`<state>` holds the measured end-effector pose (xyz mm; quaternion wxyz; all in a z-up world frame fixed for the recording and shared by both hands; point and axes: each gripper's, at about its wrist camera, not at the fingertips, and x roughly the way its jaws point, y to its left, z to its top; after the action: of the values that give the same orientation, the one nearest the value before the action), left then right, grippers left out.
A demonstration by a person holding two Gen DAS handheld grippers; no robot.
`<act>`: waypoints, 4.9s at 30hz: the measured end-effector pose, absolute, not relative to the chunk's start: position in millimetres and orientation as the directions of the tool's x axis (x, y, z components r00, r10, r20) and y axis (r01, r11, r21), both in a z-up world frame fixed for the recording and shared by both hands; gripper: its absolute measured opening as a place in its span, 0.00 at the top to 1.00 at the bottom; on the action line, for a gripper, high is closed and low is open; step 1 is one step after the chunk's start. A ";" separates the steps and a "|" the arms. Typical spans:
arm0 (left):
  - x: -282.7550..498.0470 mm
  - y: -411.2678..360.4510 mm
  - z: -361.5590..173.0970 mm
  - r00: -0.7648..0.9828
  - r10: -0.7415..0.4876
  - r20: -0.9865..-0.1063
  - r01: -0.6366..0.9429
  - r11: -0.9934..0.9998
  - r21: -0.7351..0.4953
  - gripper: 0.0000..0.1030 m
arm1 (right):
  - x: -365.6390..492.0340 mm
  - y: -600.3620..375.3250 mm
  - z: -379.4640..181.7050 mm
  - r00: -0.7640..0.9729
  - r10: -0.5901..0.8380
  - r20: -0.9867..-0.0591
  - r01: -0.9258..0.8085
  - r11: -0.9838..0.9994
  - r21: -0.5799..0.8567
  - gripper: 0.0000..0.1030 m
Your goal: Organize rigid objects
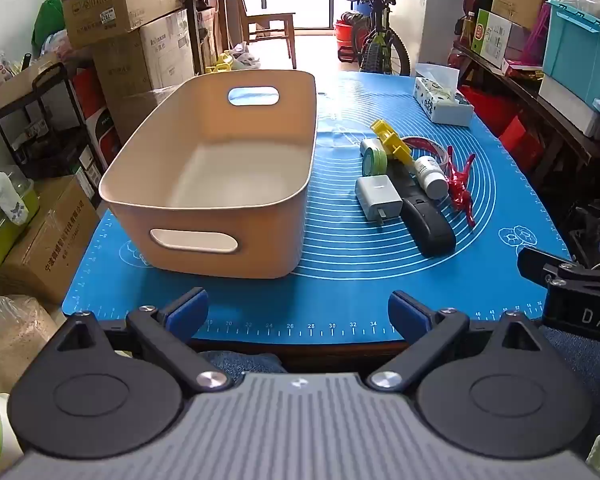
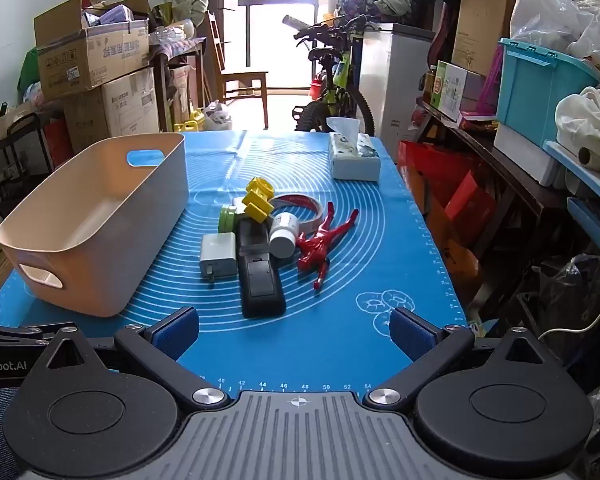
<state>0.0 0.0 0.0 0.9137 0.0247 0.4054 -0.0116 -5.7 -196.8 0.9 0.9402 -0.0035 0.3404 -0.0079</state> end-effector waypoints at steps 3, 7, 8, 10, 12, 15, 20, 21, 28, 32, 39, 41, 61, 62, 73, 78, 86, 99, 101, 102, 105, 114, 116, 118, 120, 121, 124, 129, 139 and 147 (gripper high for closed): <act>-0.1 0.0 0.1 0.672 -0.001 -0.740 0.041 0.998 0.036 0.07 | -5.7 -196.8 1.0 0.769 -0.018 -0.639 0.013 1.000 -0.013 0.03; 0.4 0.1 -0.4 0.669 0.005 -0.744 0.036 0.999 0.040 0.07 | -5.5 -196.7 0.9 0.768 -0.018 -0.640 0.012 1.000 -0.014 0.03; 0.5 0.3 -0.4 0.668 0.007 -0.744 0.035 0.999 0.041 0.07 | -5.5 -196.7 0.9 0.768 -0.019 -0.640 0.012 1.000 -0.014 0.03; 0.6 0.5 -0.4 0.667 0.007 -0.745 0.036 0.999 0.041 0.07 | -5.3 -196.6 0.8 0.768 -0.019 -0.640 0.013 1.000 -0.014 0.03; 1.6 0.0 -1.7 0.667 0.008 -0.745 0.036 0.998 0.042 0.07 | -5.2 -196.5 0.8 0.768 -0.019 -0.640 0.013 1.000 -0.014 0.03; -0.2 2.1 -0.3 0.666 0.005 -0.746 0.036 0.999 0.040 0.07 | -4.9 -196.4 0.6 0.766 -0.019 -0.642 0.013 1.000 -0.014 0.03; -0.1 1.0 -0.2 0.666 0.008 -0.746 0.035 0.999 0.042 0.07 | -4.8 -196.3 0.8 0.767 -0.019 -0.642 0.012 1.000 -0.015 0.02; -0.2 0.8 -0.2 0.667 0.008 -0.745 0.035 0.998 0.042 0.07 | -4.8 -196.2 0.8 0.766 -0.019 -0.642 0.012 1.000 -0.015 0.02; -0.1 0.9 -0.5 0.666 0.008 -0.746 0.035 0.998 0.042 0.07 | -4.9 -196.2 0.6 0.766 -0.019 -0.643 0.012 1.000 -0.016 0.03; 0.9 -0.3 -1.2 0.666 0.008 -0.746 0.035 0.998 0.043 0.07 | -4.6 -196.2 0.3 0.765 -0.020 -0.643 0.012 1.000 -0.016 0.03; 0.9 0.0 -0.9 0.666 0.008 -0.746 0.036 0.998 0.043 0.07 | -4.4 -196.0 -0.4 0.765 -0.020 -0.644 0.012 1.000 -0.017 0.03; 0.9 0.1 -0.9 0.666 0.008 -0.746 0.036 0.998 0.043 0.07 | -4.3 -196.0 -0.5 0.765 -0.020 -0.644 0.012 1.000 -0.017 0.03; -0.1 -5.9 -5.9 0.661 0.005 -0.750 0.042 0.998 0.044 0.07 | -3.1 -196.3 -1.1 0.763 -0.021 -0.646 0.013 1.000 -0.017 0.03; 0.3 -5.6 -6.0 0.661 0.005 -0.751 0.042 0.998 0.044 0.07 | -3.1 -196.4 -1.2 0.763 -0.021 -0.646 0.013 1.000 -0.017 0.03; 0.9 -4.8 -6.7 0.660 0.006 -0.751 0.042 0.998 0.044 0.07 | -2.9 -196.4 -1.3 0.762 -0.021 -0.648 0.013 1.000 -0.017 0.03; 0.8 -4.4 -8.0 0.661 0.009 -0.750 0.042 0.998 0.049 0.07 | -3.1 -196.3 -1.3 0.761 -0.021 -0.648 0.013 1.000 -0.017 0.03; 0.5 -2.1 -8.1 0.660 0.009 -0.751 0.042 0.998 0.049 0.07 | -2.6 -196.2 -1.1 0.761 -0.021 -0.648 0.013 1.000 -0.017 0.03; 2.2 5.2 -0.1 0.661 0.021 -0.750 0.021 0.999 0.046 0.07 | -2.5 -192.9 -6.4 0.766 -0.023 -0.642 0.012 1.000 -0.021 0.03; 3.0 8.8 3.8 0.663 0.021 -0.748 0.019 0.999 0.045 0.07 | -1.6 -191.9 -0.2 0.772 -0.023 -0.635 0.008 1.000 -0.027 0.03; 3.1 10.8 6.5 0.668 0.018 -0.743 0.020 0.999 0.043 0.07 | -2.9 -191.0 3.7 0.776 -0.018 -0.630 0.002 1.000 -0.027 0.03; 7.5 16.3 16.5 0.688 0.012 -0.726 0.013 0.999 0.030 0.07 | -1.5 -187.8 12.4 0.782 0.001 -0.623 -0.016 1.000 -0.019 0.03; 50.7 43.4 34.6 0.722 0.064 -0.689 -0.036 0.998 0.055 0.07 | 30.9 -185.8 25.9 0.797 0.025 -0.604 -0.012 1.000 0.025 0.03; 63.8 56.0 32.3 0.708 0.067 -0.703 -0.064 0.998 0.031 0.09 | 42.9 -188.8 25.6 0.798 0.012 -0.603 0.008 1.000 0.030 0.02; 74.7 66.9 31.8 0.711 0.087 -0.698 -0.099 0.995 0.023 0.16 | 55.3 -192.3 24.8 0.802 -0.004 -0.597 0.028 0.999 0.030 0.03; 86.9 76.2 31.3 0.707 0.112 -0.699 -0.124 0.992 0.033 0.16 | 68.3 -195.6 22.3 0.802 -0.023 -0.596 0.048 0.999 0.026 0.03; 94.1 80.7 30.4 0.703 0.125 -0.700 -0.134 0.990 0.041 0.16 | 76.0 -197.7 20.2 0.801 -0.034 -0.598 0.061 0.998 0.026 0.02; 114.3 93.7 29.3 0.698 0.162 -0.697 -0.162 0.985 0.066 0.15 | 95.6 -203.3 14.9 0.793 -0.052 -0.607 0.097 0.995 0.040 0.03; 148.4 112.4 20.6 0.675 0.186 -0.714 -0.184 0.980 0.081 0.15 | 131.3 -207.9 0.3 0.776 -0.109 -0.622 0.146 0.989 0.009 0.03; 188.7 130.2 -18.4 0.582 0.187 -0.792 -0.154 0.981 0.118 0.16 | 185.5 -224.9 -34.4 0.724 -0.109 -0.681 0.200 0.978 0.056 0.05; 194.4 143.5 -29.6 0.537 0.180 -0.824 -0.151 0.982 0.117 0.19 | 196.2 -207.4 -51.7 0.707 -0.033 -0.706 0.090 0.995 0.044 0.10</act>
<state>194.4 143.5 -29.6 0.8765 0.0156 0.4717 0.0945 196.2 -207.4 -51.7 0.9232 0.0374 0.3810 -0.0334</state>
